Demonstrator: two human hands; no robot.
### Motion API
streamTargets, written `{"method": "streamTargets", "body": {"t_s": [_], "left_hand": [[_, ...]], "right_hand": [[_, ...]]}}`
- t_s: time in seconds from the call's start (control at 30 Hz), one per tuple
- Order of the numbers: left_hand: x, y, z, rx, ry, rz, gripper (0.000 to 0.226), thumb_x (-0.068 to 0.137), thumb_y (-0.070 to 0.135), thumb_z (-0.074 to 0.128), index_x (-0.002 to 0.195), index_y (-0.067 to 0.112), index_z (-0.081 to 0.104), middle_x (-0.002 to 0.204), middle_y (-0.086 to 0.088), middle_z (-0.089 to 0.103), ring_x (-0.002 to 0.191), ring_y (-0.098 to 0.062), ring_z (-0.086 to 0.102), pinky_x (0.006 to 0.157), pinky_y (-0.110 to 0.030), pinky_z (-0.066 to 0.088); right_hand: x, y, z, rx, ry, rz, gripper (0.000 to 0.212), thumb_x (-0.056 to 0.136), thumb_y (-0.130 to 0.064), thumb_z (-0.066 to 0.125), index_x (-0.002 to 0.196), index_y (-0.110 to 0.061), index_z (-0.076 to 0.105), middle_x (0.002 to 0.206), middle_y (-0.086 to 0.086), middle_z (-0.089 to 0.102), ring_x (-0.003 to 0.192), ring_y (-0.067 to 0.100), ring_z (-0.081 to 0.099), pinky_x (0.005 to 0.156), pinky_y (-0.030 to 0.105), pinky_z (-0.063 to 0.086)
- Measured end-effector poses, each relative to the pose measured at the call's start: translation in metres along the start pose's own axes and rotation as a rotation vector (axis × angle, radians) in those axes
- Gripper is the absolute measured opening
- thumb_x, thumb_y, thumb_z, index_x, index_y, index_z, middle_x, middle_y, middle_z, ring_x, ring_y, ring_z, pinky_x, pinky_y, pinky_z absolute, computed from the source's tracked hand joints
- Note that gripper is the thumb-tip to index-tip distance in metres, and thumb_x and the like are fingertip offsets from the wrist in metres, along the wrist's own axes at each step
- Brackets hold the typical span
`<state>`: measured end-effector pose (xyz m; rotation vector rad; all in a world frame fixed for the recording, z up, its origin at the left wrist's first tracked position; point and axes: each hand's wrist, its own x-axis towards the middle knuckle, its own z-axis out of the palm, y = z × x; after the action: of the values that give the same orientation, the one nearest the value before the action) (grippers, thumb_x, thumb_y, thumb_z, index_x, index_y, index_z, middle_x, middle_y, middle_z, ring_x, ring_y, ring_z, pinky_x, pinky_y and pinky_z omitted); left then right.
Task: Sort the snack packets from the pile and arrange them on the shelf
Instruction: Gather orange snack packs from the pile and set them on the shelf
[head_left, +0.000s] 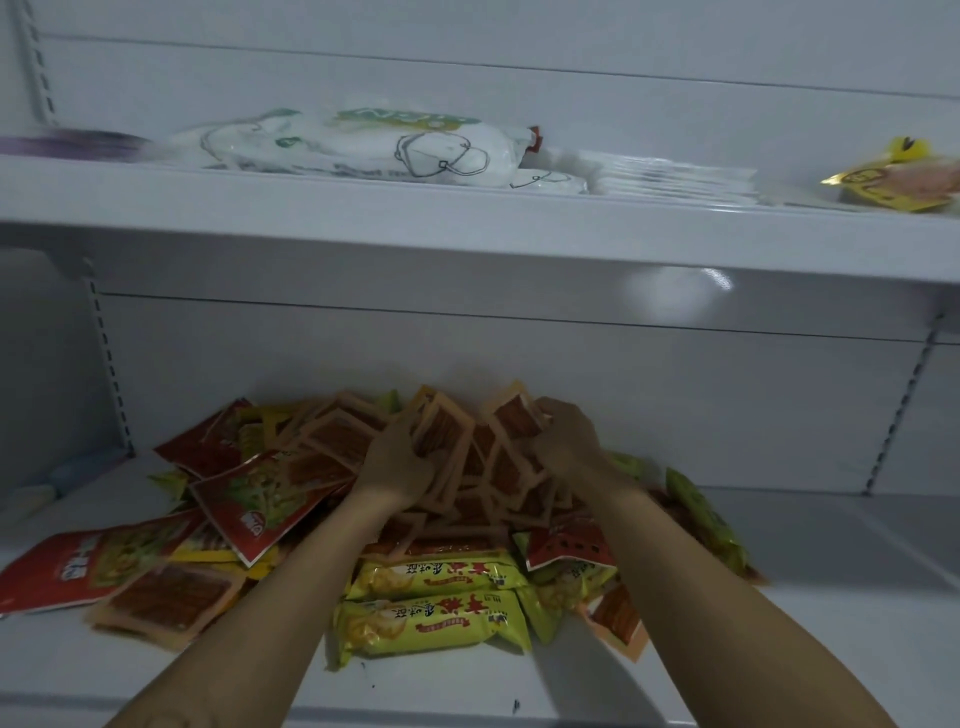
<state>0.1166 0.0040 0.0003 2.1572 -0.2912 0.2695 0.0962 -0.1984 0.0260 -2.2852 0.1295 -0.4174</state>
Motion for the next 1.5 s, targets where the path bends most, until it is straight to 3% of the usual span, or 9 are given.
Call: {"method": "streamTargets", "body": {"t_s": [0.13,0.23,0.37,0.5,0.6,0.8,1.03,1.23,1.5], "left_hand": [[-0.001,-0.008,-0.009,-0.013,0.023,-0.006,0.067,0.093,0.017,0.065,0.152,0.016,0.032,0.145,-0.009,0.05,0.133,-0.031,0.046,0.098,-0.03,0.04],[-0.004,-0.007,-0.013,-0.015,0.023,0.0,0.07,0.095,0.016,0.064,0.154,0.017,0.027,0.151,-0.009,0.043,0.137,-0.03,0.041,0.097,-0.027,0.037],[-0.011,-0.009,-0.01,-0.084,0.025,-0.009,0.075,0.095,0.011,0.062,0.156,0.022,0.02,0.143,-0.006,0.051,0.129,-0.029,0.05,0.079,-0.022,0.043],[-0.016,-0.014,-0.009,-0.155,0.038,-0.043,0.068,0.095,0.008,0.062,0.151,0.015,0.025,0.128,-0.004,0.058,0.117,-0.025,0.058,0.072,-0.018,0.044],[-0.019,-0.014,-0.009,-0.2,0.04,-0.045,0.067,0.094,0.005,0.063,0.149,0.013,0.025,0.119,0.001,0.055,0.108,-0.017,0.056,0.063,-0.008,0.04],[-0.018,-0.017,-0.007,-0.104,-0.06,-0.042,0.034,0.094,0.009,0.064,0.128,0.011,0.059,0.119,-0.005,0.065,0.114,-0.026,0.061,0.078,-0.021,0.043],[-0.015,-0.02,-0.006,-0.144,-0.087,-0.009,0.039,0.095,0.012,0.063,0.133,0.011,0.053,0.113,-0.001,0.059,0.112,-0.024,0.058,0.078,-0.022,0.04],[-0.007,-0.02,0.003,-0.16,-0.112,0.051,0.031,0.093,0.011,0.066,0.122,0.01,0.057,0.106,-0.001,0.061,0.103,-0.02,0.059,0.072,-0.02,0.04],[-0.011,-0.002,0.02,-0.316,-0.109,0.048,0.023,0.093,0.019,0.067,0.116,0.017,0.063,0.109,-0.001,0.067,0.103,-0.022,0.06,0.086,-0.032,0.049]], "right_hand": [[-0.001,-0.01,-0.011,-0.039,-0.041,-0.106,0.046,0.085,-0.005,0.069,0.128,-0.019,0.062,0.119,0.001,0.067,0.088,0.011,0.064,0.061,0.005,0.041],[-0.005,-0.012,-0.004,-0.092,-0.084,-0.141,0.079,0.087,0.001,0.063,0.152,-0.032,0.032,0.146,0.001,0.05,0.12,0.022,0.058,0.083,0.019,0.047],[-0.01,0.0,0.019,-0.017,-0.048,-0.024,0.098,0.086,-0.001,0.067,0.157,-0.026,0.004,0.098,0.013,0.069,0.083,0.037,0.068,0.059,0.034,0.052],[-0.016,0.008,0.034,-0.187,-0.047,-0.051,0.033,0.081,-0.001,0.066,0.114,-0.001,0.063,0.102,0.01,0.068,0.098,0.032,0.067,0.068,0.031,0.051],[-0.022,0.011,0.04,-0.239,-0.047,-0.084,0.038,0.086,-0.006,0.063,0.123,-0.011,0.059,0.12,0.012,0.064,0.106,0.034,0.063,0.087,0.04,0.051],[-0.026,0.013,0.053,-0.38,-0.071,-0.111,0.061,0.088,-0.016,0.062,0.144,-0.023,0.041,0.119,0.011,0.064,0.094,0.032,0.066,0.078,0.045,0.056],[-0.022,0.019,0.043,-0.174,0.057,0.044,0.022,0.086,-0.017,0.073,0.102,-0.003,0.067,0.086,0.0,0.063,0.076,0.014,0.057,0.052,0.02,0.035],[-0.027,0.019,0.029,-0.029,0.191,0.079,0.007,0.085,-0.01,0.07,0.086,-0.004,0.067,0.091,0.015,0.071,0.088,0.033,0.068,0.077,0.053,0.055],[-0.043,0.012,-0.007,0.066,0.339,0.148,0.008,0.09,-0.016,0.068,0.096,-0.013,0.063,0.094,0.007,0.066,0.094,0.031,0.065,0.081,0.045,0.054]]}}
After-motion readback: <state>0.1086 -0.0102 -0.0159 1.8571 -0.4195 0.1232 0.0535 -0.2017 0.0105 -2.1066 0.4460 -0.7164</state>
